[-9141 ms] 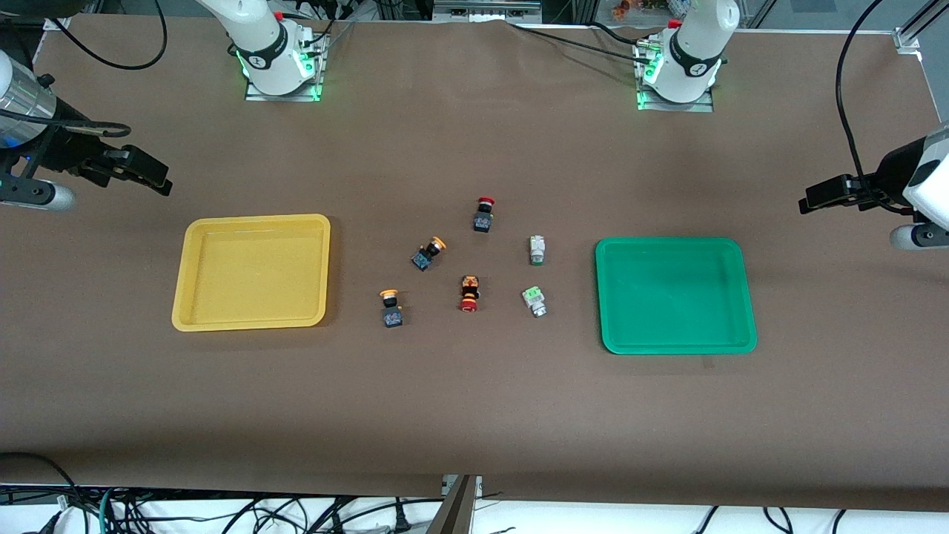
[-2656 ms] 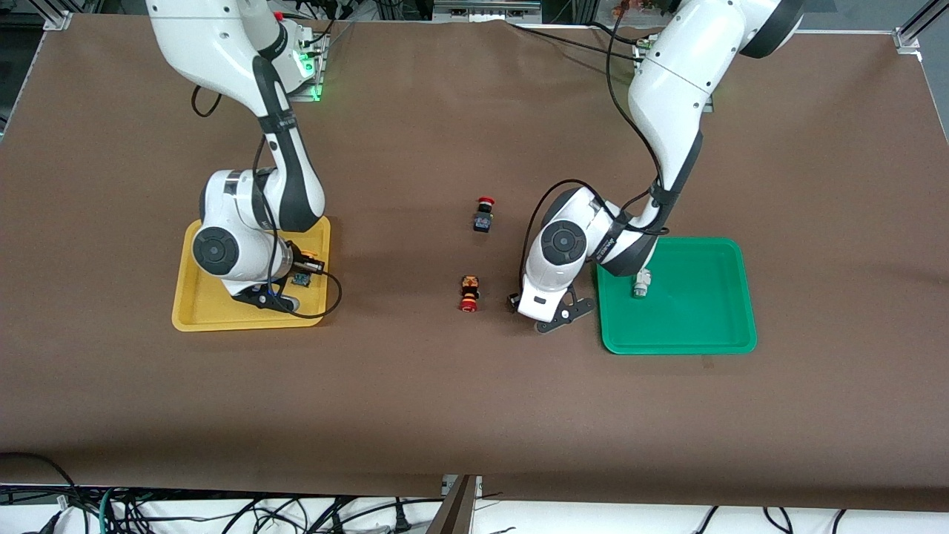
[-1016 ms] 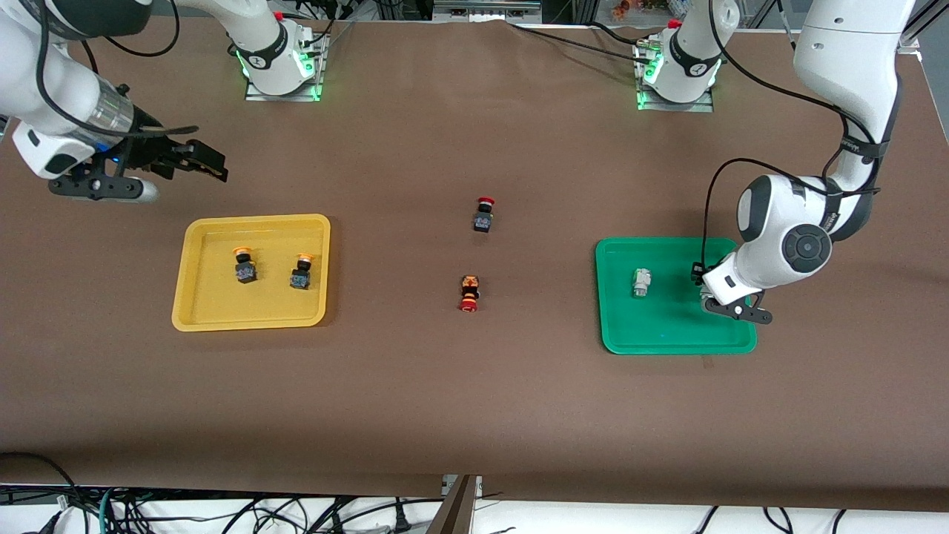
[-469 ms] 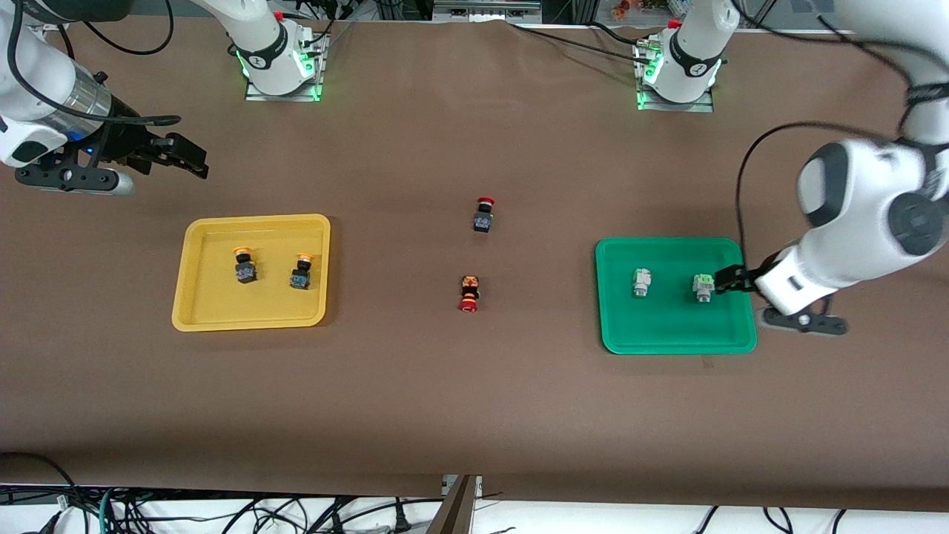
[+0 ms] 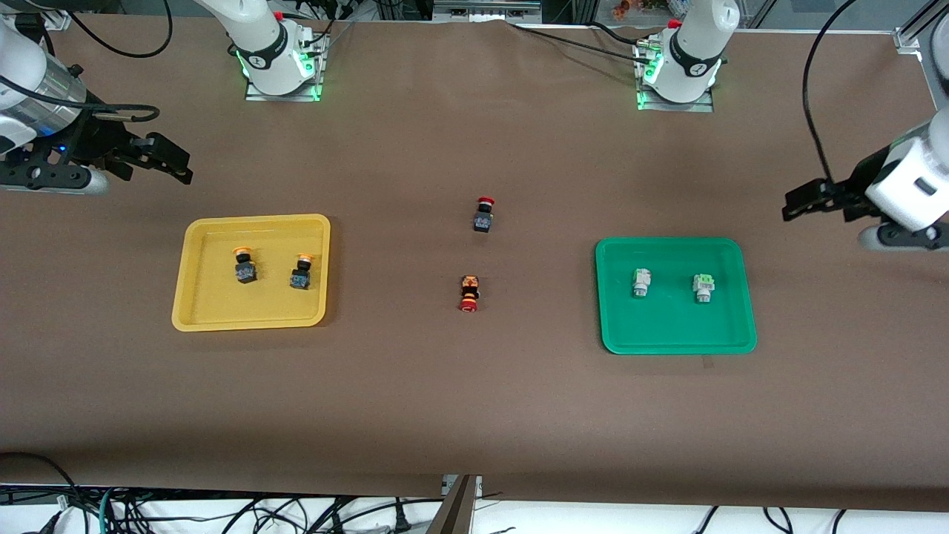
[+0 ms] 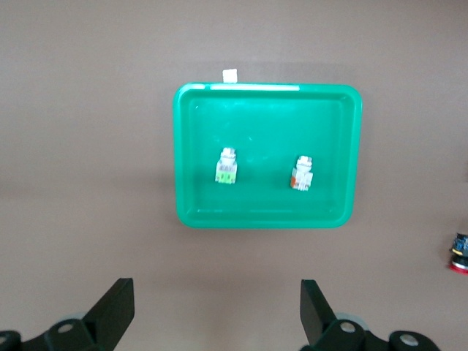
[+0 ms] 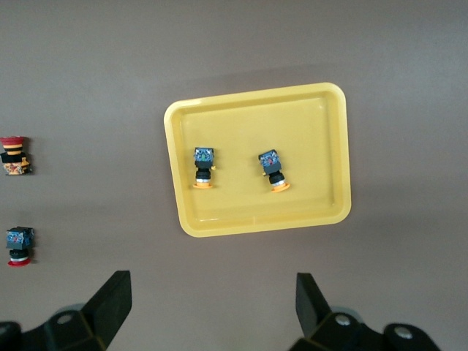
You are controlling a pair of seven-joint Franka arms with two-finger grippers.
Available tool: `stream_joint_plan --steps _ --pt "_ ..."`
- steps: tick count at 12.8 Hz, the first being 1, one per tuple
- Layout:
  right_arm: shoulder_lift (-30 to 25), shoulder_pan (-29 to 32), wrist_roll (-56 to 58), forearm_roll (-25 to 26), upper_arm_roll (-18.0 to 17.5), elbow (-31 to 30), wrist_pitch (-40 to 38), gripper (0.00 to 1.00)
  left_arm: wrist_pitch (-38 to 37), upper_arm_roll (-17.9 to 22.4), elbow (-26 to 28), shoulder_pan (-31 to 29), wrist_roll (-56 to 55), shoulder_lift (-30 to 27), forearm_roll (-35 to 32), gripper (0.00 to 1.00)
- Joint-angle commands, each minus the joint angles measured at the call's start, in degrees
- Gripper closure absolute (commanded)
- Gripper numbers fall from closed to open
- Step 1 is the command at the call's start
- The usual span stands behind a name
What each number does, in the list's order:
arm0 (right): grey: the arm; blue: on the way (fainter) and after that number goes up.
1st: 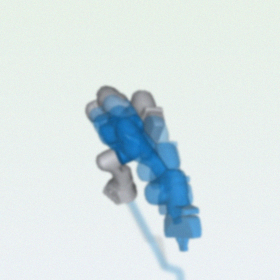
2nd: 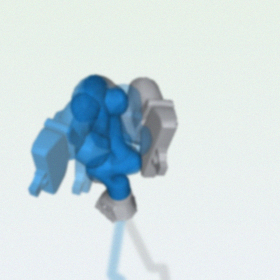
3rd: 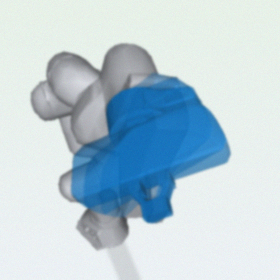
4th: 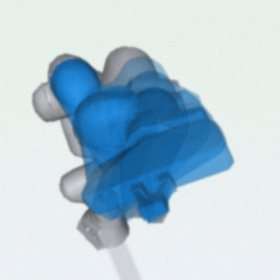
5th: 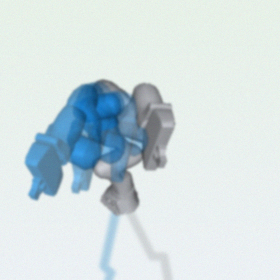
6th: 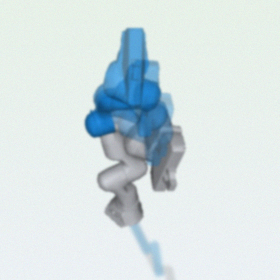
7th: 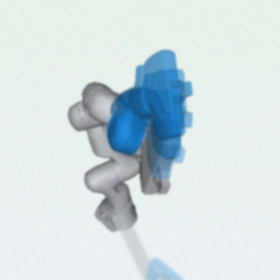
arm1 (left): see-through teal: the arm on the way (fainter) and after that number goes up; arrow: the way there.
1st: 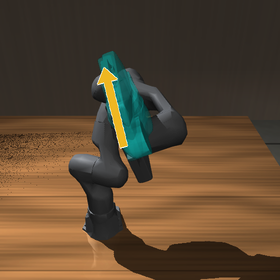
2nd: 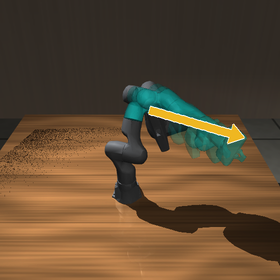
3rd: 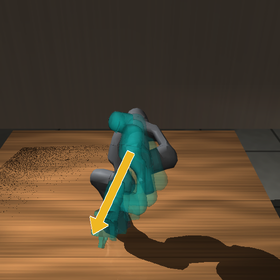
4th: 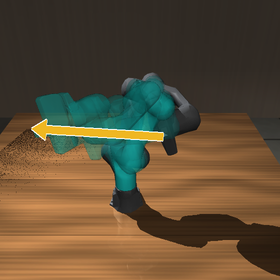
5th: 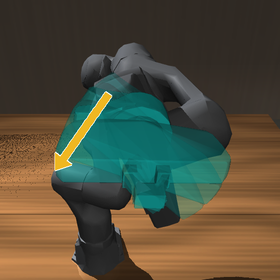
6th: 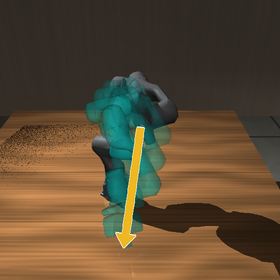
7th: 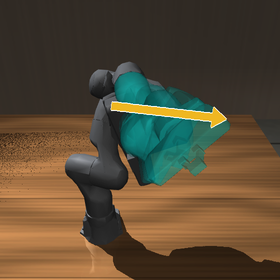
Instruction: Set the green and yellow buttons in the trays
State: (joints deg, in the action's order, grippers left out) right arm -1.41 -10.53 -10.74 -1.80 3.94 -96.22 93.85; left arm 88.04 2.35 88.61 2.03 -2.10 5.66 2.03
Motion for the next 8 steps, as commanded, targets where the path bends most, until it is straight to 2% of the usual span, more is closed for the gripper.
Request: stream_joint_plan --steps 1,6,8 --pt "2.64 1.48 0.8 0.57 -1.04 3.75 -1.56 0.01 -3.65 1.42 -2.03 -0.09 -1.06 0.75 0.96 0.0" --pt "2.99 1.39 0.45 0.83 -0.68 5.86 -0.95 0.01 -4.19 1.17 -8.7 1.05 -0.97 5.05 0.87 0.0" --pt "3.43 1.3 -0.25 0.83 -0.68 6.05 -1.3 0.01 -4.19 1.26 -9.77 0.96 -0.97 5.76 0.96 0.0"
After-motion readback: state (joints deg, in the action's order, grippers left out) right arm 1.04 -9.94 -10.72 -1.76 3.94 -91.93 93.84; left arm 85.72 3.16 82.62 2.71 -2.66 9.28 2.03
